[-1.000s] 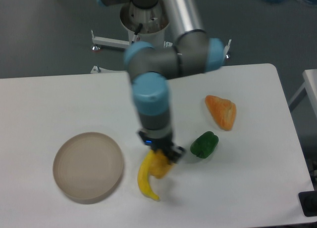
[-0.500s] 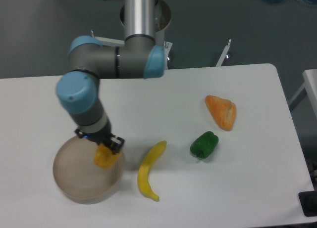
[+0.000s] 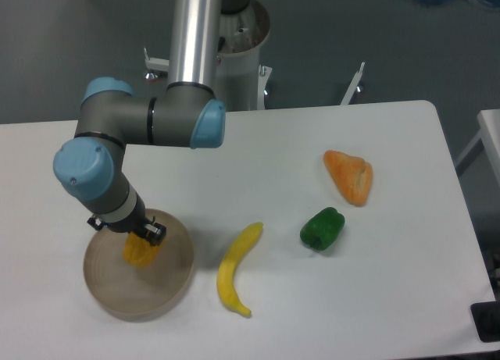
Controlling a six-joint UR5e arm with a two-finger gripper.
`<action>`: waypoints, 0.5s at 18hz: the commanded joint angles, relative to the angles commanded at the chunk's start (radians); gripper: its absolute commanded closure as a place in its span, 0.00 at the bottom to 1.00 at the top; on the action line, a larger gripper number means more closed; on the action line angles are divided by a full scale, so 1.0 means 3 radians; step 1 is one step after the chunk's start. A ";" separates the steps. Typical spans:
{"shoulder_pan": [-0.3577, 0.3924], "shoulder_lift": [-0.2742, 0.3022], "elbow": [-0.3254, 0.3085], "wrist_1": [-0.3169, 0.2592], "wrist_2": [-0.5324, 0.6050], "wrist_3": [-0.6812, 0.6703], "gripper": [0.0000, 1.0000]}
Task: Place the yellow pepper on the plate
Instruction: 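Lower the yellow pepper onto the plate and open the gripper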
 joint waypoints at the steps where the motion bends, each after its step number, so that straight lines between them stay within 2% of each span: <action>1: 0.0000 -0.0005 -0.0020 0.0000 0.0000 0.0000 0.58; 9: -0.0046 -0.0051 -0.0031 0.0005 -0.0005 0.0005 0.58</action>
